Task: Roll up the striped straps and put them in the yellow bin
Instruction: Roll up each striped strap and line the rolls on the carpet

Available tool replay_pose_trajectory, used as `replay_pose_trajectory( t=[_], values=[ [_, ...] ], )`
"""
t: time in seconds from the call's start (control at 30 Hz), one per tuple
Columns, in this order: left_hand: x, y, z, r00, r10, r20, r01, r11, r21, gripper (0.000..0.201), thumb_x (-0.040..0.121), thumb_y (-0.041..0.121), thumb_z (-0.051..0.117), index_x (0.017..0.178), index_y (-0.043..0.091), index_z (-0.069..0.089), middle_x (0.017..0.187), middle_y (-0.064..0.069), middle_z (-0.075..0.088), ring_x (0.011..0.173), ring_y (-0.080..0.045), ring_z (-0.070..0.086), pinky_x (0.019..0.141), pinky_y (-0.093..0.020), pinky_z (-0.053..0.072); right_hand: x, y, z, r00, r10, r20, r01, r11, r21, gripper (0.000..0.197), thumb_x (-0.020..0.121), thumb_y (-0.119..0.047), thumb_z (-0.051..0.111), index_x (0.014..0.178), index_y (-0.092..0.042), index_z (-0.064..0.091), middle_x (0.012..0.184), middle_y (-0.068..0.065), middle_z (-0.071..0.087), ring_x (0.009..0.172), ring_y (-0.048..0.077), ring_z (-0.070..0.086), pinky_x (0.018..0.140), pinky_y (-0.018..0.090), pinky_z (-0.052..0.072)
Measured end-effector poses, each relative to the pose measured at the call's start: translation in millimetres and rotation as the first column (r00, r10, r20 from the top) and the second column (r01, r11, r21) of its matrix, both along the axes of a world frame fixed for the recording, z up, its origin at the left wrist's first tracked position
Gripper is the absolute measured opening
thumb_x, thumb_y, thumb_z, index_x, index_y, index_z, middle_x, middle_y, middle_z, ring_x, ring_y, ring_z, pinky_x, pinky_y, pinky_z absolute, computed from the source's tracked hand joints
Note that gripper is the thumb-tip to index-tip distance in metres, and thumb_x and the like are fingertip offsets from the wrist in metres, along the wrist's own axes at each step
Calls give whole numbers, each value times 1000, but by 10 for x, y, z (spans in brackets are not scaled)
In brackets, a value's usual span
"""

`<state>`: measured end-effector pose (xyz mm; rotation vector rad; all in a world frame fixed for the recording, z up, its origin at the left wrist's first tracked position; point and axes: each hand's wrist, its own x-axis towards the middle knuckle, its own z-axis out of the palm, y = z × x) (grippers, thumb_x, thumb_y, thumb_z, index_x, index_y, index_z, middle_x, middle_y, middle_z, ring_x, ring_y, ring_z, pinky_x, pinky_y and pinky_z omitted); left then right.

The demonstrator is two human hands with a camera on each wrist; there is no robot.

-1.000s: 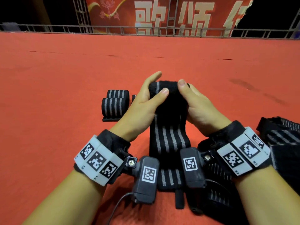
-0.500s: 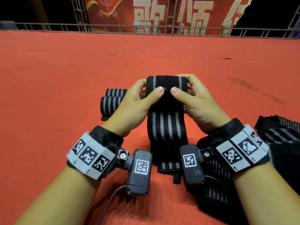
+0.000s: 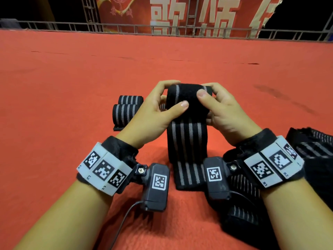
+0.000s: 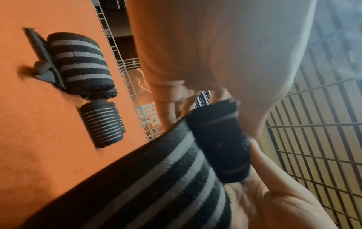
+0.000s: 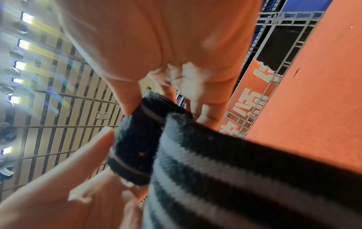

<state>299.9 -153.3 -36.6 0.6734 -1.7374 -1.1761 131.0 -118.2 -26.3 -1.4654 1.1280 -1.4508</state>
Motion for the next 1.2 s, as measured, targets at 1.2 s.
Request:
replay_pose_trajectory(
  t=[1.2],
  values=[
    [-59, 31, -35, 998, -4, -65, 6, 1000, 29, 53, 87, 24, 66, 135, 31, 44, 123, -13, 60, 102, -16, 68, 82, -33, 57, -30, 1, 1, 996, -13, 89, 6, 997, 80, 38, 85, -32, 64, 117, -13, 55, 111, 14, 69, 98, 27, 69, 82, 41, 57]
  ],
)
